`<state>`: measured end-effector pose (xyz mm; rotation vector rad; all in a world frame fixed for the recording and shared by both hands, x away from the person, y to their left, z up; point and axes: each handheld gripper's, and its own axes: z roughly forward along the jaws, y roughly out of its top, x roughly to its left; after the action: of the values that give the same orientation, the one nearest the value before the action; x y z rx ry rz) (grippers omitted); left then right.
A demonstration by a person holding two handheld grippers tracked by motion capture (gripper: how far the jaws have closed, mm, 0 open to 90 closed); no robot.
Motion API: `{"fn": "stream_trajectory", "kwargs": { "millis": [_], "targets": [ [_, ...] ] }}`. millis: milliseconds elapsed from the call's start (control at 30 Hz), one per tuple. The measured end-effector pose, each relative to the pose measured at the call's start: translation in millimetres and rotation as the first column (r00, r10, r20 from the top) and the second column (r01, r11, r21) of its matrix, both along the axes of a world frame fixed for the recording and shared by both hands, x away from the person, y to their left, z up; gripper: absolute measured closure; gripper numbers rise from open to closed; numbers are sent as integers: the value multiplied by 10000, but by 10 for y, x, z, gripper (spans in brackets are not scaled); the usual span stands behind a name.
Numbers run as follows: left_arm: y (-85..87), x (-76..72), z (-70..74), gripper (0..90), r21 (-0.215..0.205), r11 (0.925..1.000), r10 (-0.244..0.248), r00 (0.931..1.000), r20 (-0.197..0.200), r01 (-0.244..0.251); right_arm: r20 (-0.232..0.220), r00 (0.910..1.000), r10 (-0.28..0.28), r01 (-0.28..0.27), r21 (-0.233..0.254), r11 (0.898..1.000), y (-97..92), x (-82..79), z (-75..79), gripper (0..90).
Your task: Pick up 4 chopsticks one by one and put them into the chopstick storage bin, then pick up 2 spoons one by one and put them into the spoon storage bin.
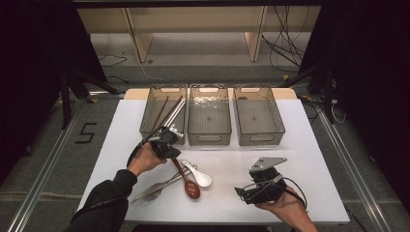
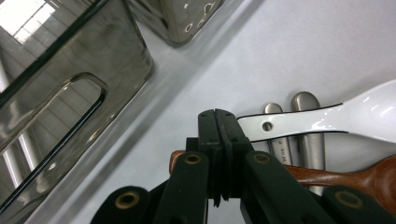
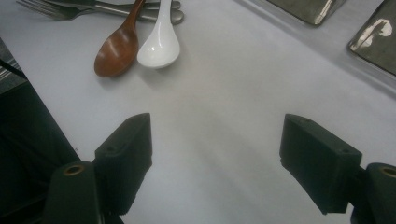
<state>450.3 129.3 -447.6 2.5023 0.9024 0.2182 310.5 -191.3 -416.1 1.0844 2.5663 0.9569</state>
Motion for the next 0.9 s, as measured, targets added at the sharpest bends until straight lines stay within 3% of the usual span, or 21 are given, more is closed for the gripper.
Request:
{"fn": "stream_trajectory", "kwargs": {
  "millis": [433, 700, 767, 900],
  "targets": [
    [-40, 52, -113, 889, 153, 9998, 143, 9999, -44, -142, 7, 10000, -5, 5, 9, 10000, -19, 8, -18, 263],
    [-18, 56, -102, 889, 562, 9984, 8, 10000, -90, -3, 36, 10000, 13, -13, -4, 10000, -10, -4, -3, 263],
    [-27, 55, -106, 889, 381, 9992, 142, 9998, -126, -137, 15, 10000, 13, -13, 0, 10000, -11, 0, -6, 263],
    [-29, 58, -114, 889, 703, 9975, 4, 9996, -293, 17, -10, 10000, 4, -4, -31, 10000, -25, 16, -20, 262]
  ]
}}
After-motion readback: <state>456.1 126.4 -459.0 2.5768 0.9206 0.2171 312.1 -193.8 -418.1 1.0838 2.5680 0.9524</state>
